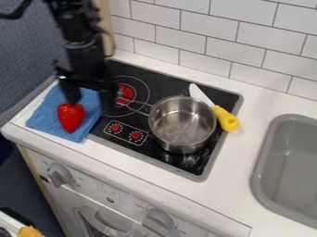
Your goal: Move the silver pot to the upper side of the blue cloth
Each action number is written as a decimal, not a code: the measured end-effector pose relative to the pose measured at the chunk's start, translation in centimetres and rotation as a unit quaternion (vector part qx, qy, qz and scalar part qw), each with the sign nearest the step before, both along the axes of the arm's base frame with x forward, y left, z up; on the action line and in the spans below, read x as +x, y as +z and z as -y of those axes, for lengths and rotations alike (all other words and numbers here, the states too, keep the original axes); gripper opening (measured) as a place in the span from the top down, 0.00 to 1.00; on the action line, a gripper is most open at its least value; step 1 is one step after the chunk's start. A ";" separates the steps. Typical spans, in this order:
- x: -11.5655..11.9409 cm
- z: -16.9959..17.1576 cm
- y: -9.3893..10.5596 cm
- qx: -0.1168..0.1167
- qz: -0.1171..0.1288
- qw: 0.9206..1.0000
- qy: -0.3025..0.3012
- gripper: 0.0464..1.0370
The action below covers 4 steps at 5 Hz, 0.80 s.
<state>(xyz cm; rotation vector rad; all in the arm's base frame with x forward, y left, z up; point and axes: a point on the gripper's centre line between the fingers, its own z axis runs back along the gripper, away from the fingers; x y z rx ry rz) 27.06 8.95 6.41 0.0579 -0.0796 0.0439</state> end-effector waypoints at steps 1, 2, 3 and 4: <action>1.1 4.6 0.8 0.010 0.009 0.998 -0.064 0.04; 1.6 9.7 0.9 0.015 0.015 0.991 -0.132 0.04; 2.3 13.1 -1.5 -0.002 -0.006 0.987 -0.162 0.04; 3.3 15.3 -3.1 -0.010 -0.018 0.982 -0.188 0.04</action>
